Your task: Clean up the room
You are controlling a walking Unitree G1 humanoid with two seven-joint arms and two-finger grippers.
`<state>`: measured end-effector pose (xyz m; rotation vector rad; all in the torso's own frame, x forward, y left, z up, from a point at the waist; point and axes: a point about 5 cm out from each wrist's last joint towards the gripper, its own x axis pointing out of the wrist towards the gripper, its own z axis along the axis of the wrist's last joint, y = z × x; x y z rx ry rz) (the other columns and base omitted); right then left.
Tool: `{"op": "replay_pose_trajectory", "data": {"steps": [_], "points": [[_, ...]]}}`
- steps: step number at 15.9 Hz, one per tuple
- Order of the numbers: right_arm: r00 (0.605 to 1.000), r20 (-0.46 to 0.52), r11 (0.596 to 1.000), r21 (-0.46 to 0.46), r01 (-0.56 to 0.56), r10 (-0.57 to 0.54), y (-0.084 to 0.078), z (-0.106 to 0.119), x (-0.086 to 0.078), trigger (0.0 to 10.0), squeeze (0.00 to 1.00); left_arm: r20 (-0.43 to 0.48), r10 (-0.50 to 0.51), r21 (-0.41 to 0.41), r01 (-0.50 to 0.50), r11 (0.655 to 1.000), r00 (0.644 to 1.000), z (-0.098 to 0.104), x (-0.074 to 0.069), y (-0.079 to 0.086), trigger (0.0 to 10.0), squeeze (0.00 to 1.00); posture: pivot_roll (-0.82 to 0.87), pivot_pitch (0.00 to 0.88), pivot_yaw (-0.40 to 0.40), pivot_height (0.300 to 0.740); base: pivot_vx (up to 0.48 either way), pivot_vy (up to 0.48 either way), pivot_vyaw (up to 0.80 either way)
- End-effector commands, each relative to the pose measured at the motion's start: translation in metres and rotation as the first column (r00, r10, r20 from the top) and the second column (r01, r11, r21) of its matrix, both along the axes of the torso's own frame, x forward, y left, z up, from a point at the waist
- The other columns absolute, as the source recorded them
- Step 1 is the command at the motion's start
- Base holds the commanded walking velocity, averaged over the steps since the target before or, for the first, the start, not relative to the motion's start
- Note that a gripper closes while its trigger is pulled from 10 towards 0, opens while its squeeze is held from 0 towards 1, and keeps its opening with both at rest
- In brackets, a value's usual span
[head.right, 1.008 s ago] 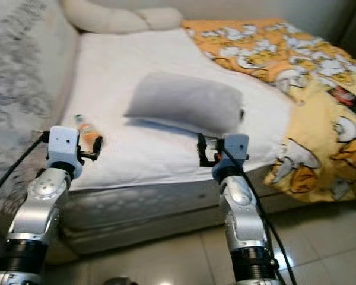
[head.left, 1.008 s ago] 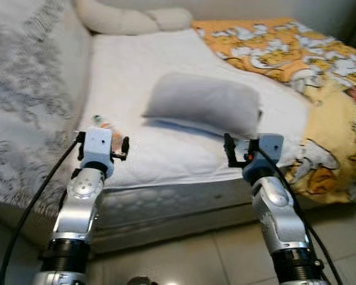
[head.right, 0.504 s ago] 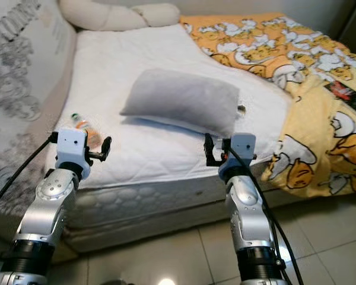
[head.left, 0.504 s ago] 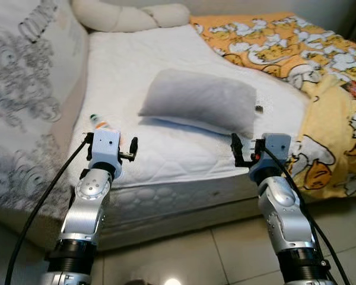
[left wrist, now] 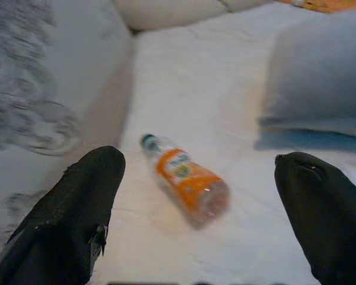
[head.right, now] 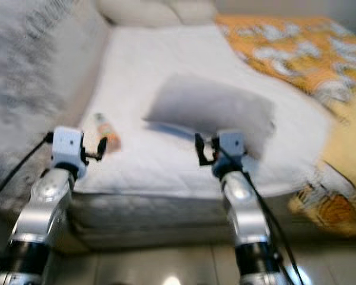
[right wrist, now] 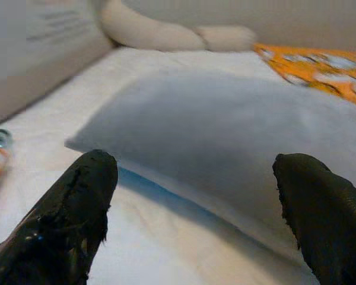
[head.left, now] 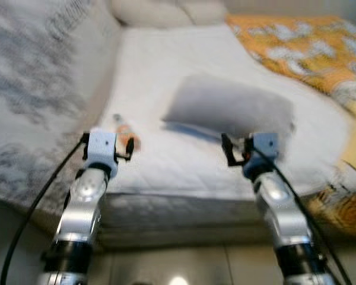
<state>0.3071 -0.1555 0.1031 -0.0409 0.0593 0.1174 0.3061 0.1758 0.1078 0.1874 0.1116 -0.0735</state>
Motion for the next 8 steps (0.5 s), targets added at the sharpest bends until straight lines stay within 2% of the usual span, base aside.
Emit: {"op": "replay_pose_trajectory", "data": {"steps": [1,5,8], "points": [[0.999,-0.044,1.000,-0.002,-0.006,0.006,-0.001,-0.007,0.000,10.0,0.64,-0.004,-0.027,0.009,0.027,1.000,1.000,0.000,-0.001,-0.003,10.0,0.92,0.05,0.000,0.001,0.740,0.304,0.000,0.80],[0.984,-0.119,0.991,-0.008,-0.132,0.130,0.005,-0.016,-0.002,10.0,0.64,-0.032,-0.138,0.019,0.138,0.990,0.990,-0.003,-0.008,-0.012,10.0,0.91,0.05,0.000,-0.002,0.740,0.277,0.000,0.80],[0.966,-0.151,0.978,0.011,-0.209,0.208,0.010,-0.019,-0.003,10.0,0.64,-0.067,-0.253,0.014,0.255,0.967,0.965,-0.008,-0.016,-0.023,10.0,0.91,0.05,0.000,-0.001,0.740,0.249,0.000,0.80]]}}
